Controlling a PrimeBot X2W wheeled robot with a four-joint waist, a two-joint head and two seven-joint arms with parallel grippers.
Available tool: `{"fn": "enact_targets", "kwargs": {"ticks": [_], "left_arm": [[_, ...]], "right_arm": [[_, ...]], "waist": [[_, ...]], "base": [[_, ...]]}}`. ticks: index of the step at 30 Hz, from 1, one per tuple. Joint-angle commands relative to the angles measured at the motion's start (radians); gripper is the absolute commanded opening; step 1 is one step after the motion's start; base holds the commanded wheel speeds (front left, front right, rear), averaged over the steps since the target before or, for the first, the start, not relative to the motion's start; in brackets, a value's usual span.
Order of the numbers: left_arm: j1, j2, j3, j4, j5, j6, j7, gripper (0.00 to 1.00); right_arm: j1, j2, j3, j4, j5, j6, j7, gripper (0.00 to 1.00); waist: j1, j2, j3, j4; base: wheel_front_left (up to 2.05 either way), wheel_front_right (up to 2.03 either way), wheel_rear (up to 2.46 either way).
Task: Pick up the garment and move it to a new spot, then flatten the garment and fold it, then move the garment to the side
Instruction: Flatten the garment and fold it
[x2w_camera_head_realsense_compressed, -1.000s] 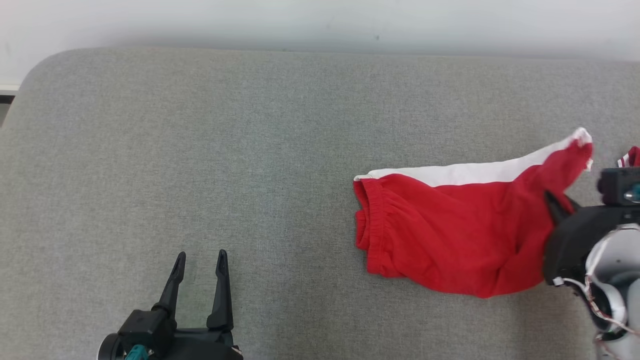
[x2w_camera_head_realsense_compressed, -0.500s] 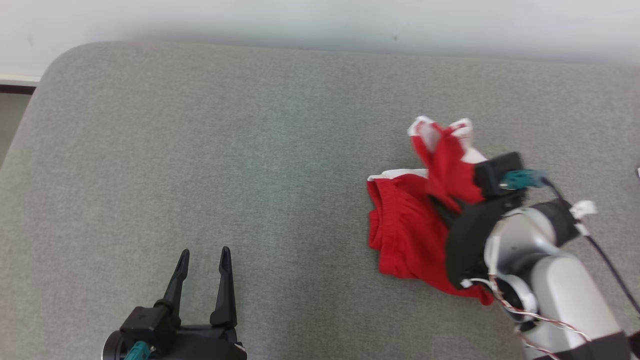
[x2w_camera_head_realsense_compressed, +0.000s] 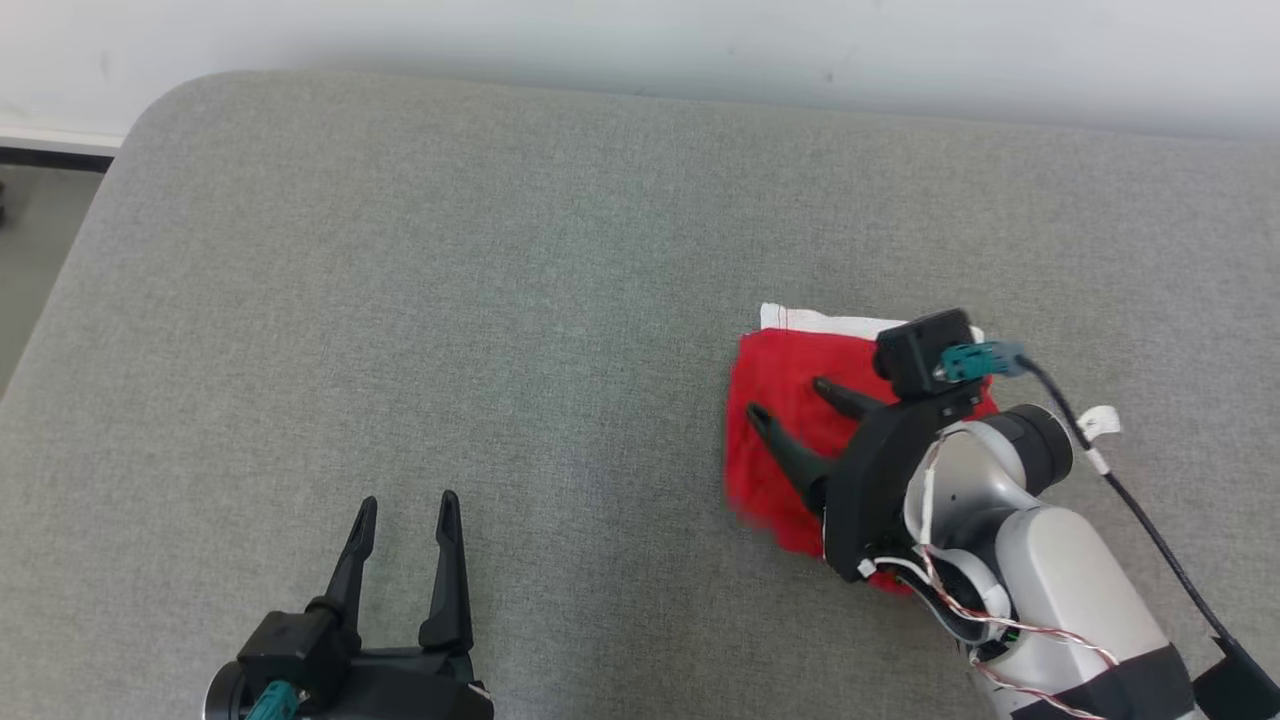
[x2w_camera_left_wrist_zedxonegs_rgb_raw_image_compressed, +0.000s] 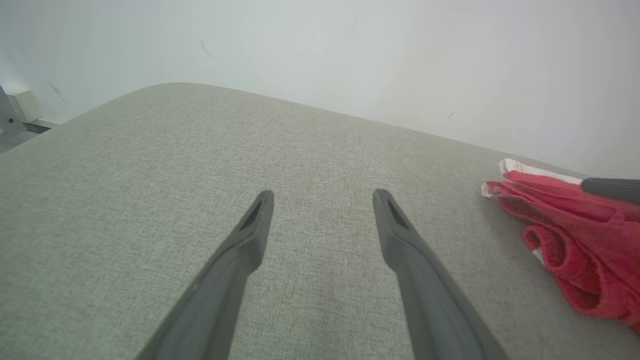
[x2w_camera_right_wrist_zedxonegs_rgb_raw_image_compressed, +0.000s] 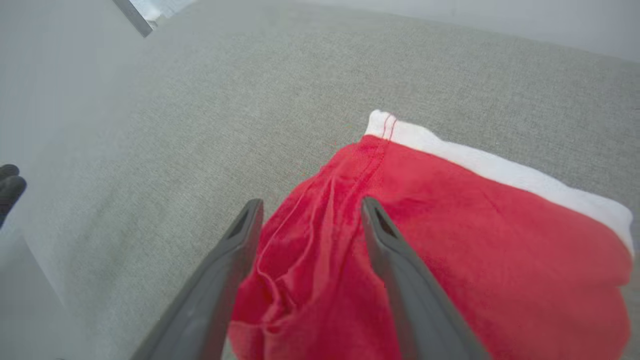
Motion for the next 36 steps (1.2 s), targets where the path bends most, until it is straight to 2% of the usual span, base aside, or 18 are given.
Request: {"fn": "enact_targets", "kwargs": {"ticks": [1, 5, 9, 14, 17, 18, 20, 21, 30, 36], "left_arm": [[0.010, -0.002, 0.004, -0.002, -0.009, 0.005, -0.003, 1.00], [0.015, -0.002, 0.007, -0.007, -0.002, 0.003, -0.003, 1.00], [0.021, -0.002, 0.003, -0.014, 0.007, -0.001, -0.003, 1.00], [0.024, -0.001, -0.012, -0.012, 0.008, -0.004, -0.003, 1.00], [0.024, -0.001, -0.018, -0.009, 0.008, -0.005, -0.003, 1.00], [0.024, -0.001, -0.019, -0.009, 0.008, -0.006, -0.003, 1.00], [0.024, -0.001, -0.020, -0.007, 0.010, -0.007, -0.003, 1.00], [0.024, -0.001, -0.020, -0.006, 0.011, -0.008, -0.003, 1.00], [0.025, -0.001, -0.014, 0.000, 0.014, -0.008, -0.003, 1.00], [0.016, -0.001, -0.022, 0.005, 0.006, -0.014, -0.003, 1.00]], "right_arm": [[0.007, 0.010, -0.007, -0.015, 0.025, -0.003, -0.008, 1.00], [0.036, -0.004, -0.059, -0.080, 0.053, -0.003, -0.043, 1.00], [0.089, -0.014, -0.174, -0.115, 0.013, -0.003, -0.106, 1.00], [0.170, -0.011, -0.289, -0.085, -0.062, -0.003, -0.185, 1.00], [0.205, 0.000, -0.302, -0.057, -0.109, -0.003, -0.241, 1.00], [0.213, 0.006, -0.299, -0.045, -0.117, -0.003, -0.260, 0.86], [0.219, 0.017, -0.282, -0.018, -0.132, -0.003, -0.302, 0.22], [0.219, 0.019, -0.265, -0.002, -0.140, -0.003, -0.321, 0.00], [0.160, 0.051, -0.111, 0.093, -0.180, -0.003, -0.453, 0.00], [0.133, 0.054, 0.022, 0.219, -0.212, -0.003, -0.442, 0.00]], "waist": [[0.0000, -0.0001, -0.008, -0.005], [0.0000, -0.0001, -0.025, -0.017], [0.0000, -0.0001, -0.035, -0.027], [0.0000, -0.0001, -0.037, -0.028], [0.0000, -0.0001, -0.036, -0.027], [0.0000, -0.0001, -0.035, -0.027], [0.0000, -0.0001, -0.034, -0.025], [0.0000, -0.0001, -0.033, -0.025], [0.0000, -0.0001, -0.038, -0.022], [0.0000, -0.0001, -0.037, -0.011]], "base": [[0.00, 0.00, 0.00], [0.00, 0.00, 0.00], [0.00, 0.00, 0.00], [0.00, 0.00, 0.00], [0.00, 0.00, 0.00], [0.00, 0.00, 0.00], [0.00, 0.00, 0.00], [0.00, 0.00, 0.00], [0.00, 0.00, 0.00], [0.00, 0.00, 0.00]]}}
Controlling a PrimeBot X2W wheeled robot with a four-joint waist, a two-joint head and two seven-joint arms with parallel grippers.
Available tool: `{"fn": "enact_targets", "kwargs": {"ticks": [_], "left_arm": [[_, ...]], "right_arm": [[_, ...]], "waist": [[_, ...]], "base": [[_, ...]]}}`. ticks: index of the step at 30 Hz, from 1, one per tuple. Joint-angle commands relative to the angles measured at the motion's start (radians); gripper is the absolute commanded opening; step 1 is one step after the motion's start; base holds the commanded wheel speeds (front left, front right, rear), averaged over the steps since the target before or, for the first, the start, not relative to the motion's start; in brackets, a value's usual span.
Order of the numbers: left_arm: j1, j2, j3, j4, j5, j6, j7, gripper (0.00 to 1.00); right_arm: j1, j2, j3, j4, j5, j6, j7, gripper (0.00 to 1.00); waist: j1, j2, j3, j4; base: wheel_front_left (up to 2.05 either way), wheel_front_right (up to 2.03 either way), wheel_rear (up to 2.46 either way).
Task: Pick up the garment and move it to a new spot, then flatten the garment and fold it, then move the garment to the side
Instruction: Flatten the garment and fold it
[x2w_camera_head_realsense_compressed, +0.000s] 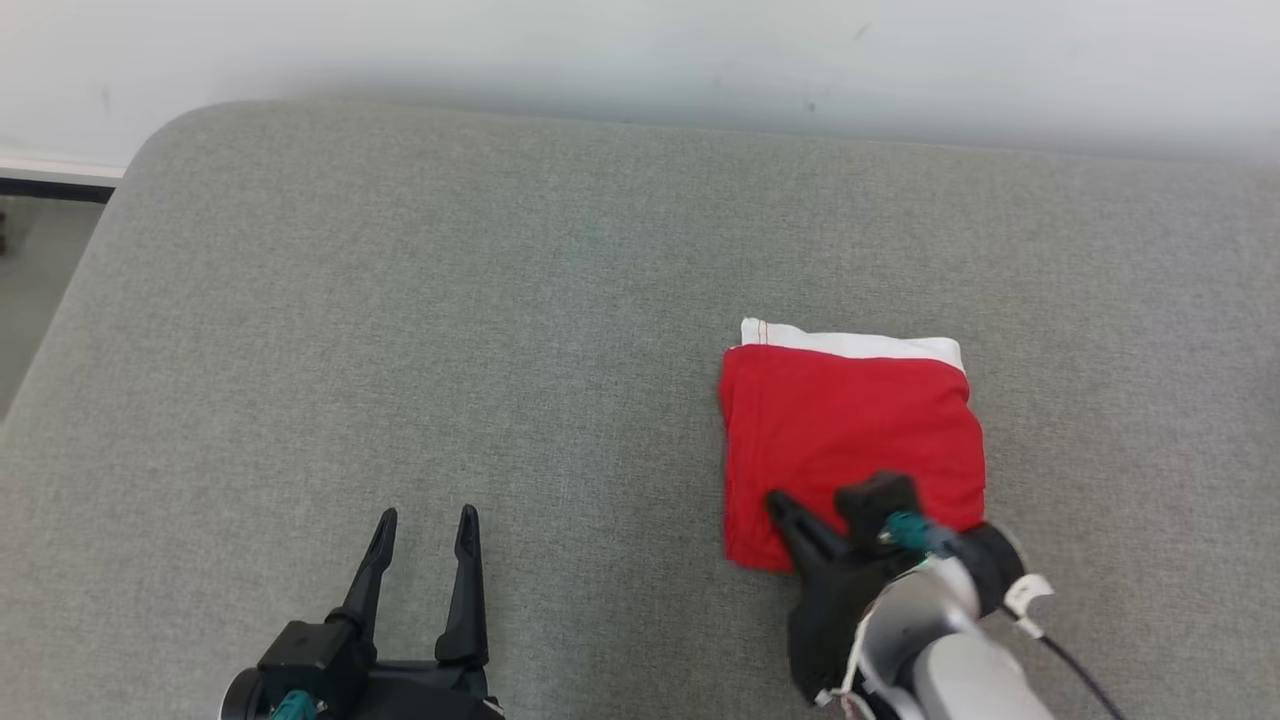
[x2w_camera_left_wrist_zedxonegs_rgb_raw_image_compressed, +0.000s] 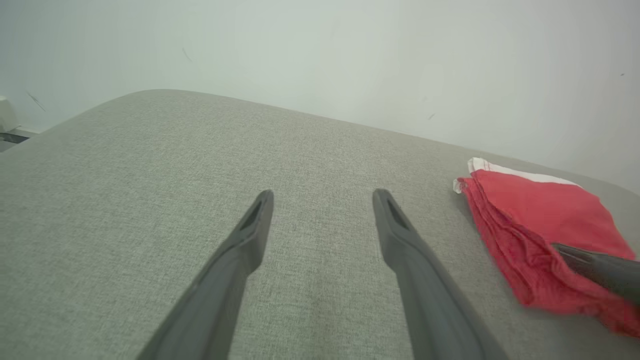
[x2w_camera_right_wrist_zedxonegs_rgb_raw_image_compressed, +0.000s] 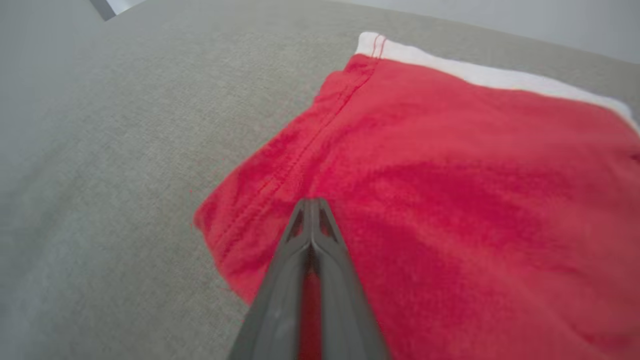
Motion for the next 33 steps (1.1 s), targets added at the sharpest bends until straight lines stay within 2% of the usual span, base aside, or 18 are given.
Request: {"fn": "enact_targets", "kwargs": {"ticks": [1, 8, 13, 14, 15, 16, 20, 23, 28, 33], "left_arm": [[-0.002, -0.001, 0.001, 0.000, -0.008, -0.001, -0.003, 1.00], [0.002, -0.001, 0.013, -0.001, -0.010, 0.005, -0.003, 1.00], [0.012, -0.001, 0.020, -0.001, -0.011, 0.008, -0.003, 1.00], [0.015, -0.001, 0.023, -0.002, -0.010, 0.009, -0.003, 1.00], [0.019, -0.001, 0.025, -0.004, -0.009, 0.008, -0.003, 1.00], [0.023, -0.001, 0.028, -0.004, -0.007, 0.009, -0.003, 1.00], [0.041, -0.001, 0.042, -0.013, 0.003, 0.015, -0.003, 1.00], [0.061, -0.001, 0.058, -0.020, 0.012, 0.017, -0.003, 1.00], [0.094, -0.001, 0.092, -0.049, 0.036, 0.026, -0.003, 1.00], [0.115, -0.001, 0.123, -0.083, 0.070, 0.031, -0.003, 1.00]], "right_arm": [[-0.006, 0.006, 0.012, 0.009, 0.001, -0.003, 0.002, 0.00], [0.016, 0.015, 0.118, 0.061, 0.040, -0.003, 0.011, 0.00], [0.037, 0.022, 0.160, 0.011, 0.120, -0.003, -0.005, 0.00], [0.043, 0.024, 0.164, -0.010, 0.140, -0.003, -0.016, 0.21], [0.051, 0.026, 0.165, -0.034, 0.157, -0.003, -0.024, 0.71], [0.062, 0.027, 0.164, -0.060, 0.178, -0.003, -0.030, 1.00], [0.119, 0.032, 0.137, -0.183, 0.255, -0.003, -0.053, 1.00], [0.178, 0.033, 0.092, -0.268, 0.267, -0.003, -0.056, 1.00], [0.270, 0.044, -0.022, -0.378, 0.235, -0.003, -0.078, 1.00], [0.346, 0.053, -0.178, -0.425, 0.194, -0.003, -0.202, 1.00]], "waist": [[0.0000, 0.0000, 0.001, 0.005], [0.0000, 0.0000, 0.001, 0.011], [0.0000, 0.0000, -0.016, -0.002], [0.0000, 0.0000, -0.023, -0.007], [0.0000, 0.0000, -0.029, -0.011], [0.0000, 0.0000, -0.038, -0.016], [0.0000, 0.0000, -0.072, -0.038], [0.0000, 0.0000, -0.101, -0.060], [0.0000, 0.0000, -0.136, -0.102], [0.0000, 0.0000, -0.158, -0.131]], "base": [[0.00, 0.00, 0.00], [0.00, 0.00, 0.00], [0.00, 0.00, 0.00], [0.00, 0.00, 0.00], [0.00, 0.00, 0.00], [0.00, 0.00, 0.00], [0.00, 0.00, 0.00], [0.00, 0.00, 0.00], [0.00, 0.00, 0.00], [0.00, 0.00, 0.00]]}}
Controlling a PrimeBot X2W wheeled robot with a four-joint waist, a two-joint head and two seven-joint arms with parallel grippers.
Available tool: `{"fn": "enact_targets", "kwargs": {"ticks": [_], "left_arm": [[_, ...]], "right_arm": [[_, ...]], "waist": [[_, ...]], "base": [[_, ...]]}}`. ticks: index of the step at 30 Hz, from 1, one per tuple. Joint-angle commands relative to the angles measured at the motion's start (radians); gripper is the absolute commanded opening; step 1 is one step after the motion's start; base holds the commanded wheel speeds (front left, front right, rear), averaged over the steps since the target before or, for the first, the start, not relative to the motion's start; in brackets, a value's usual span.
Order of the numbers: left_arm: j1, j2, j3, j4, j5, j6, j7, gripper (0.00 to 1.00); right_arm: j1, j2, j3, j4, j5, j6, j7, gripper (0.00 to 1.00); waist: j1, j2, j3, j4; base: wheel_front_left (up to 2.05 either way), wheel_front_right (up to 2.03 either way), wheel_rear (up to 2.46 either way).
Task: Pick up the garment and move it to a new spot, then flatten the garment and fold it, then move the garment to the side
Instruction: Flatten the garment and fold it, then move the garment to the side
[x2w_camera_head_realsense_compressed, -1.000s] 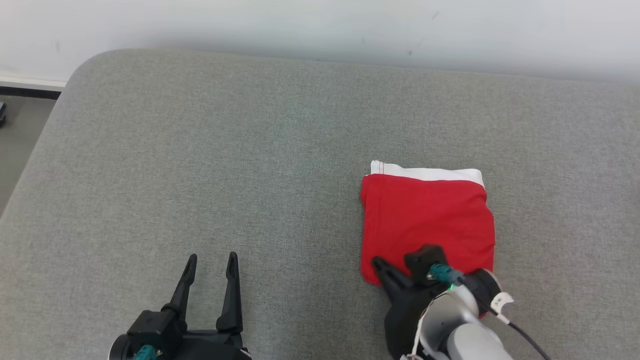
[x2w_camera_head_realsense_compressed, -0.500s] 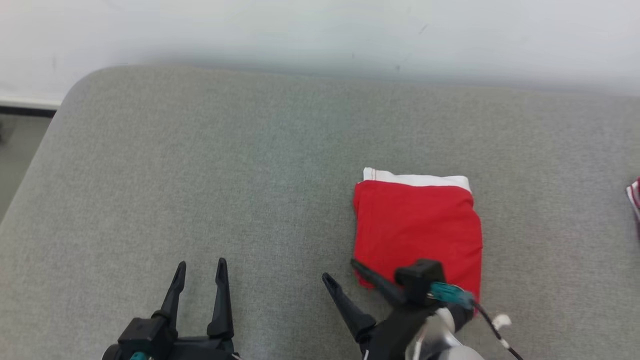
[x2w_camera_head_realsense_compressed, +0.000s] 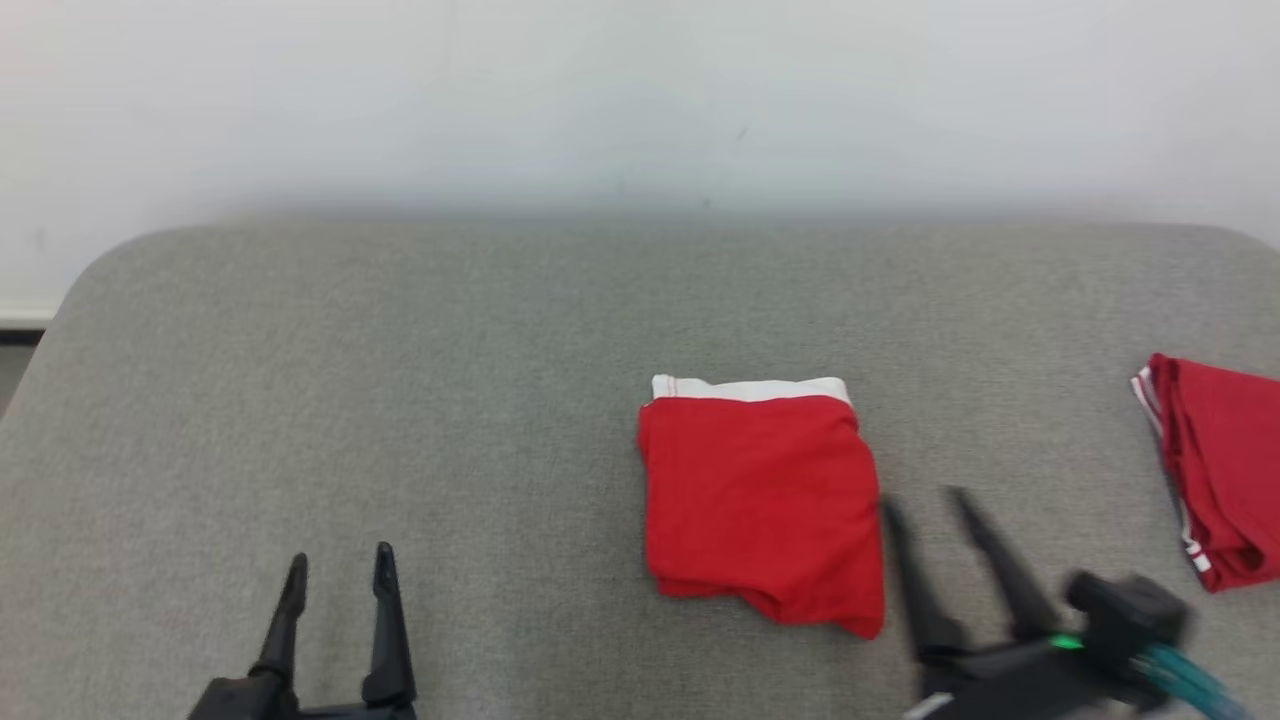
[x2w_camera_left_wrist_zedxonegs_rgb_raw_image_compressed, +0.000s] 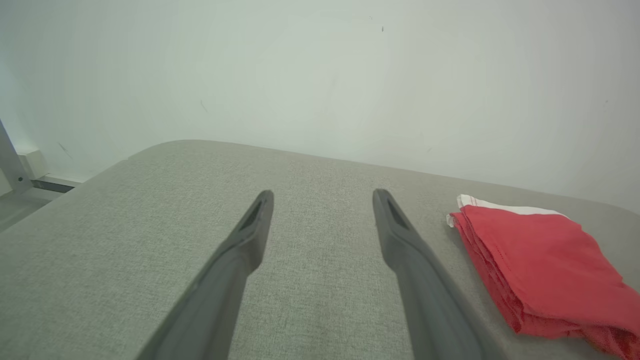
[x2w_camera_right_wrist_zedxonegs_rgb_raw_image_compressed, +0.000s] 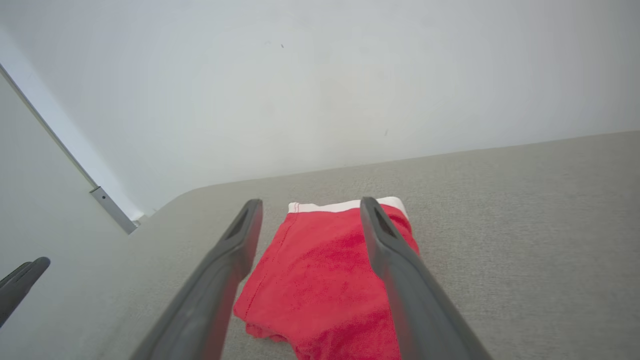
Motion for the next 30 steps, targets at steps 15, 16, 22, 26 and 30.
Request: {"fn": "enact_targets", "kwargs": {"ticks": [15, 16, 22, 26, 30], "left_arm": [[0.082, 0.001, 0.067, 0.018, 0.097, -0.018, -0.003, 1.00], [0.086, 0.002, 0.069, 0.024, 0.106, -0.022, -0.003, 1.00], [0.114, 0.002, 0.090, 0.058, 0.120, -0.026, -0.003, 1.00], [0.129, 0.001, 0.103, 0.079, 0.124, -0.026, -0.003, 1.00], [0.129, 0.000, 0.112, 0.097, 0.118, -0.033, -0.003, 1.00]], "right_arm": [[0.051, -0.003, -0.221, 0.201, -0.078, -0.003, -0.227, 1.00], [0.046, -0.005, -0.221, 0.216, -0.075, -0.003, -0.233, 1.00], [0.038, -0.015, -0.193, 0.299, -0.065, -0.003, -0.236, 1.00], [0.035, -0.020, -0.179, 0.327, -0.063, -0.003, -0.229, 1.00], [0.031, -0.024, -0.170, 0.338, -0.063, -0.003, -0.222, 1.00]], "waist": [[0.0001, 0.0000, -0.063, -0.079], [0.0001, 0.0000, -0.065, -0.080], [0.0001, 0.0000, -0.082, -0.082], [0.0001, 0.0000, -0.088, -0.082], [0.0001, 0.0000, -0.091, -0.082]], "base": [[0.00, 0.00, 0.00], [0.00, 0.00, 0.00], [0.00, 0.00, 0.00], [0.00, 0.00, 0.00], [0.00, 0.00, 0.00]]}}
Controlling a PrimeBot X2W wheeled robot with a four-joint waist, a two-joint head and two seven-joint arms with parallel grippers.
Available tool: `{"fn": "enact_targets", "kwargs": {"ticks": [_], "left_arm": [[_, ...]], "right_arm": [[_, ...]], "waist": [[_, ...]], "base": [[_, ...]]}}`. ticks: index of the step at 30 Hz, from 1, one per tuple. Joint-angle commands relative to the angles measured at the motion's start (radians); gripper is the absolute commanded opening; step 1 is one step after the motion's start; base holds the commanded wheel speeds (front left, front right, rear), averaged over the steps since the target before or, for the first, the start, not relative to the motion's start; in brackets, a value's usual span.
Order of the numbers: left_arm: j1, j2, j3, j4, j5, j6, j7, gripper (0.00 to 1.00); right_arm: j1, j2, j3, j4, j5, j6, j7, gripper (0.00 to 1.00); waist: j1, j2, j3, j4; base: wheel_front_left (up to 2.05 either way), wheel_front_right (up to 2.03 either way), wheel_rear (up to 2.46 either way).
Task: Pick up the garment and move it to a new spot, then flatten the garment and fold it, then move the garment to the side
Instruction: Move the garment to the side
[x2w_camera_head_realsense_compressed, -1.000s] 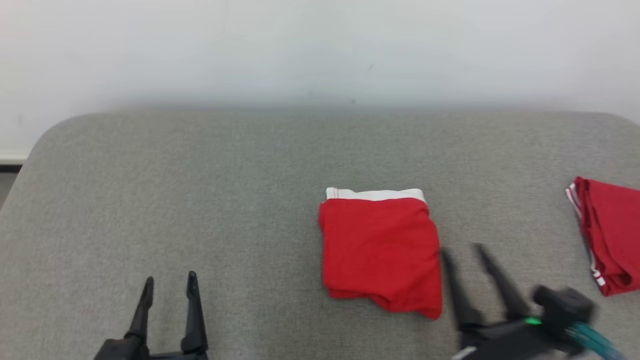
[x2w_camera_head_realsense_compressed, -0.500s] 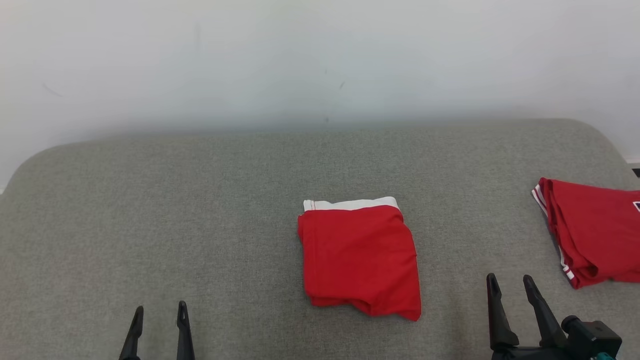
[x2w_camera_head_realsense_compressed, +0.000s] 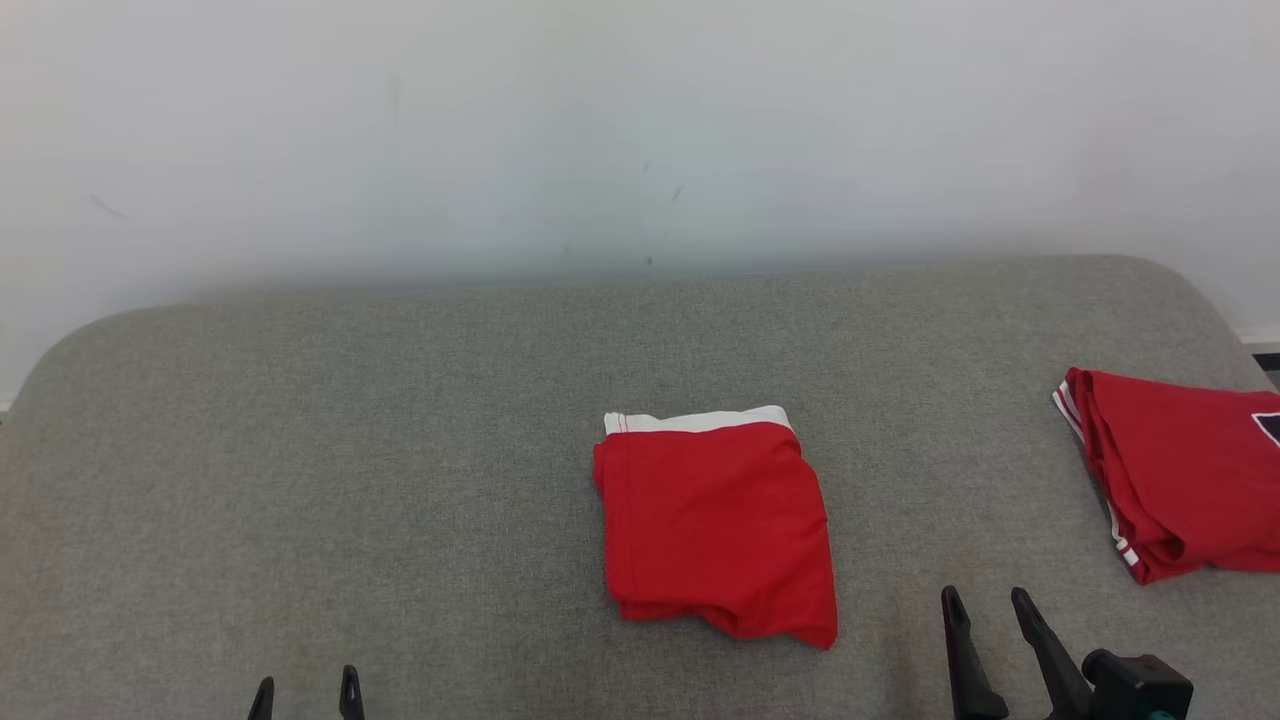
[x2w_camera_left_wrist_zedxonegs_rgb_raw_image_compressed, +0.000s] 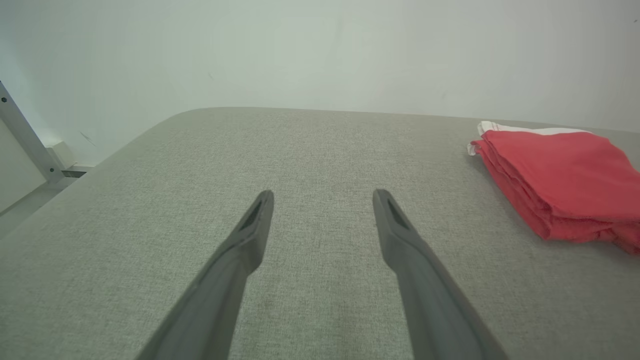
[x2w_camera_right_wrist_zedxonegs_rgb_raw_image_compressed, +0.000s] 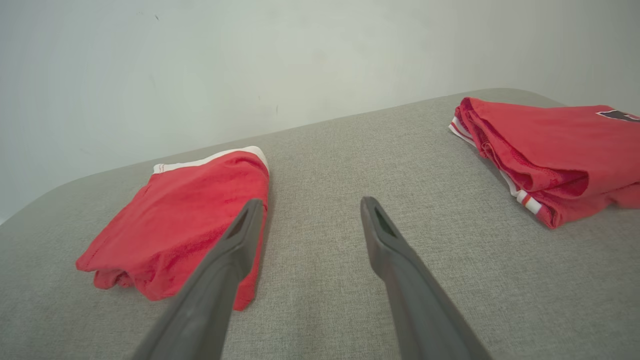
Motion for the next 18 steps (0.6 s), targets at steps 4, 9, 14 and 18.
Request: {"fn": "enact_targets", "kwargs": {"ticks": [4, 9, 14, 18], "left_arm": [[0.000, -0.001, 0.010, 0.001, 0.002, -0.004, -0.003, 1.00], [-0.006, -0.001, 0.011, -0.005, 0.004, -0.010, -0.003, 1.00], [-0.010, -0.001, 0.008, -0.008, 0.003, -0.011, -0.003, 1.00], [-0.012, -0.001, 0.001, -0.015, -0.001, -0.007, -0.003, 1.00]], "right_arm": [[-0.009, -0.006, 0.007, 0.000, 0.000, -0.003, 0.001, 1.00], [-0.013, -0.008, 0.009, -0.004, -0.006, -0.003, 0.002, 1.00], [-0.014, -0.005, 0.010, -0.004, -0.004, -0.003, 0.003, 1.00], [-0.017, -0.002, 0.012, -0.006, 0.002, -0.003, 0.006, 1.00]], "waist": [[0.0000, 0.0000, -0.001, 0.002], [0.0000, 0.0000, 0.003, 0.004], [0.0000, 0.0000, 0.007, 0.007], [0.0000, 0.0000, 0.012, 0.009]], "base": [[0.00, 0.00, 0.00], [0.00, 0.00, 0.00], [0.00, 0.00, 0.00], [0.00, 0.00, 0.00]]}}
